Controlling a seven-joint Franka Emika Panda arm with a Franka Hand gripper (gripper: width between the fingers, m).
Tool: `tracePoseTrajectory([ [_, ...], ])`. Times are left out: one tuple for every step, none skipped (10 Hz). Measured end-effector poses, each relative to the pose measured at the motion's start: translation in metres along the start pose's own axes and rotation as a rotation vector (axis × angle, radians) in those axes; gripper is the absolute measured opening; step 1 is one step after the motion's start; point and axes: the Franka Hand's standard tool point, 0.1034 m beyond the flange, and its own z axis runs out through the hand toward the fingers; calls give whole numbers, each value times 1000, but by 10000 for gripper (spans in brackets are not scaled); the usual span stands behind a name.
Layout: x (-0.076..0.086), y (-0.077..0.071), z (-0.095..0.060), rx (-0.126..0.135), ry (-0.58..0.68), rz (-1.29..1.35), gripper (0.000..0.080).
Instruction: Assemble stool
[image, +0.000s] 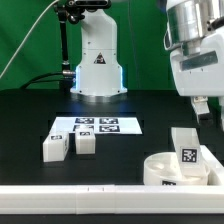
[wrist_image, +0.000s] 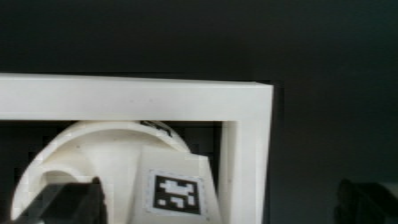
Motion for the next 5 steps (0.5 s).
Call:
tracePoseTrajectory([
  [1, 1, 1, -3, 2, -80, 649],
  [1, 1, 1, -3, 3, -152, 649],
  [1, 1, 1, -3, 2, -180, 649],
  [-2, 1, 0, -27, 0, -303, 649],
  [-3, -1, -4, -42, 4, -426, 649],
])
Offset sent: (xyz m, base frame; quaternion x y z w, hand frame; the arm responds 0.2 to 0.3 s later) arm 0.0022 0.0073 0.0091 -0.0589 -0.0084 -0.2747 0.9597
